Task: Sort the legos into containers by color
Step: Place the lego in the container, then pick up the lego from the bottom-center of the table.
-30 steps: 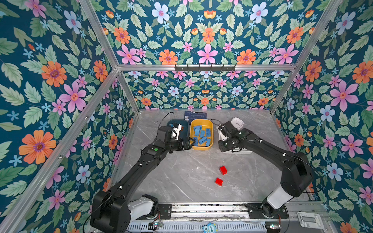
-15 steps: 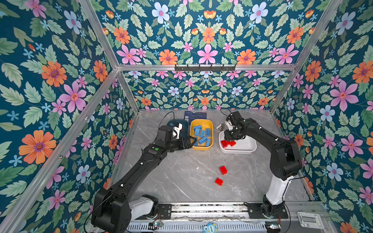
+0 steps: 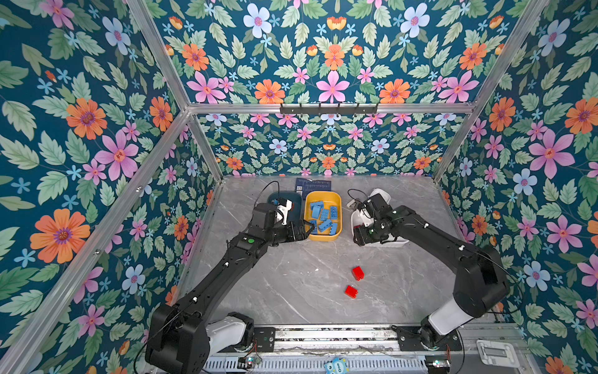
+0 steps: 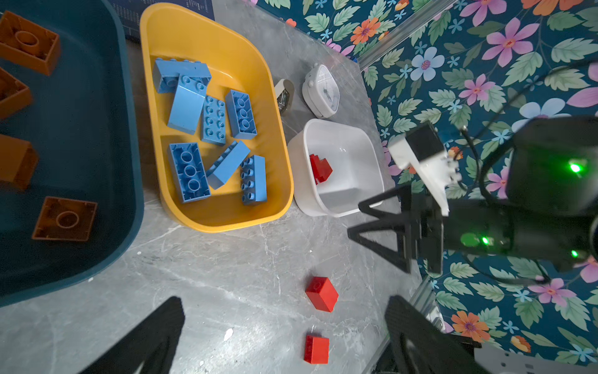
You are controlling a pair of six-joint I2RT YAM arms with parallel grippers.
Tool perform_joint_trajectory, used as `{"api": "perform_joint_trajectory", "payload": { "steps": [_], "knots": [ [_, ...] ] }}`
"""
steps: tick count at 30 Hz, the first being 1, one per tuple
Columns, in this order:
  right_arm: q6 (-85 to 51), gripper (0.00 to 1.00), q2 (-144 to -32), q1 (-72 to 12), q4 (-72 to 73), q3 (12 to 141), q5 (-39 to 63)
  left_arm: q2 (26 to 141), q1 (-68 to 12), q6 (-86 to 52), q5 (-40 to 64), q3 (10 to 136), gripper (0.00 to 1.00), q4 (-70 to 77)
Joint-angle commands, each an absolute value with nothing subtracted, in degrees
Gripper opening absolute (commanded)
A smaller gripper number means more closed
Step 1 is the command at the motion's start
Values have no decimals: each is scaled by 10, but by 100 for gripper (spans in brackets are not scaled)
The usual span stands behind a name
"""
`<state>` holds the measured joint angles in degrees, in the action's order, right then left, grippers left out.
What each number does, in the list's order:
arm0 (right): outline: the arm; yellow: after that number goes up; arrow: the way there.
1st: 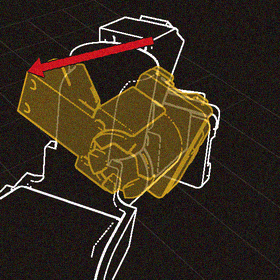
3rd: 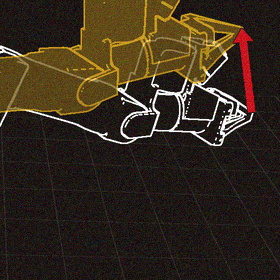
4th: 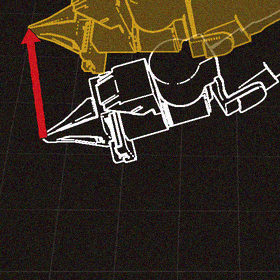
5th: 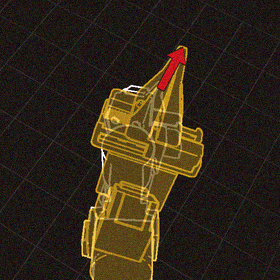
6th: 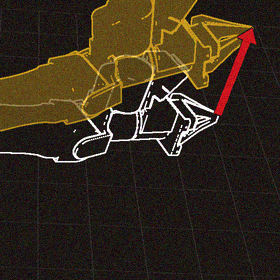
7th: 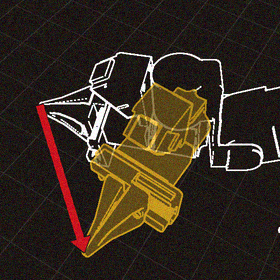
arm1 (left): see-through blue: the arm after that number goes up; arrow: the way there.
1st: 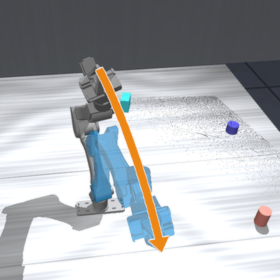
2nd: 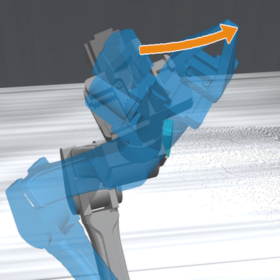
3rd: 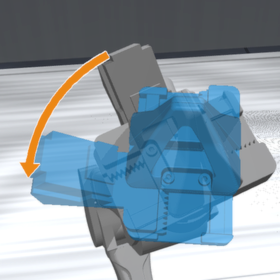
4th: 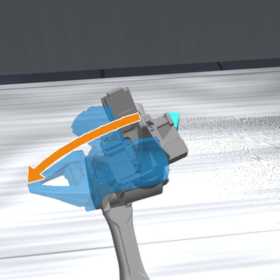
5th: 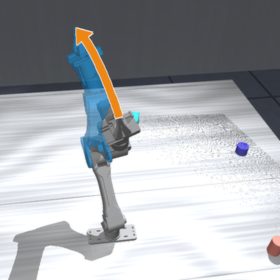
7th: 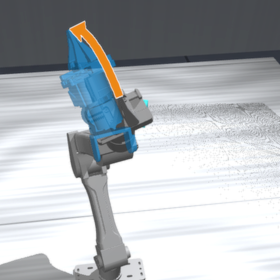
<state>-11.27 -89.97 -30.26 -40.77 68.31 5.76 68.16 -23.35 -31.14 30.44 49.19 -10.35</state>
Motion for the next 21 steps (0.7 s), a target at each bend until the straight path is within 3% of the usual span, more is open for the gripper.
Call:
{"api": "perform_joint_trajectory", "payload": {
  "steps": [1,12,21],
  "knots": [
    [-171,73,-876,-339,-415,637,54,684,-233,-305,311,491,100,-98],
    [-219,69,-914,-404,-369,564,34,671,-233,-307,311,483,100,-96],
    [-208,51,-971,-413,-372,577,30,662,-233,-305,306,475,100,-101]
  ]
}}
